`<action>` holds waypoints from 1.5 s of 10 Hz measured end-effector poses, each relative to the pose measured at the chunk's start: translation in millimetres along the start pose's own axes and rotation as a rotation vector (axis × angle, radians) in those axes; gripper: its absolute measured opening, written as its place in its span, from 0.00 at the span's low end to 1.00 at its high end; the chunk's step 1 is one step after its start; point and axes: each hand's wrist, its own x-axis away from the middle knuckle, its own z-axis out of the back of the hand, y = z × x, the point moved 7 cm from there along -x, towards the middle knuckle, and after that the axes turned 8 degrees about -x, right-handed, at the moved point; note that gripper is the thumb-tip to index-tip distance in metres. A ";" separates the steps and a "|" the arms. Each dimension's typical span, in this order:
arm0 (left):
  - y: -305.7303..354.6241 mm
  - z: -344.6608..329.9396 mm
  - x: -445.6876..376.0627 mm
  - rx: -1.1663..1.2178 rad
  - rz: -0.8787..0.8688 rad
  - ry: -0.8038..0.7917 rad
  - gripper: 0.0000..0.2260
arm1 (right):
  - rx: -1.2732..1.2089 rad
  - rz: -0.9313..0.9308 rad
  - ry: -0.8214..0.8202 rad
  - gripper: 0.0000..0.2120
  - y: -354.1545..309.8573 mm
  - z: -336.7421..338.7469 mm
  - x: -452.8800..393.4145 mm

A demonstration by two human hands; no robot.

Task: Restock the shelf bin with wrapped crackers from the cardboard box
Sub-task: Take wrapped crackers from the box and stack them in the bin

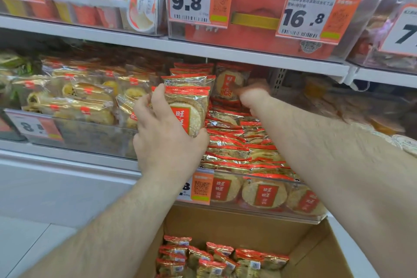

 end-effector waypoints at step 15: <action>-5.6 -70.2 162.4 -0.287 -0.633 -1.189 0.06 | 0.185 0.230 -0.284 0.05 130.7 3.3 270.3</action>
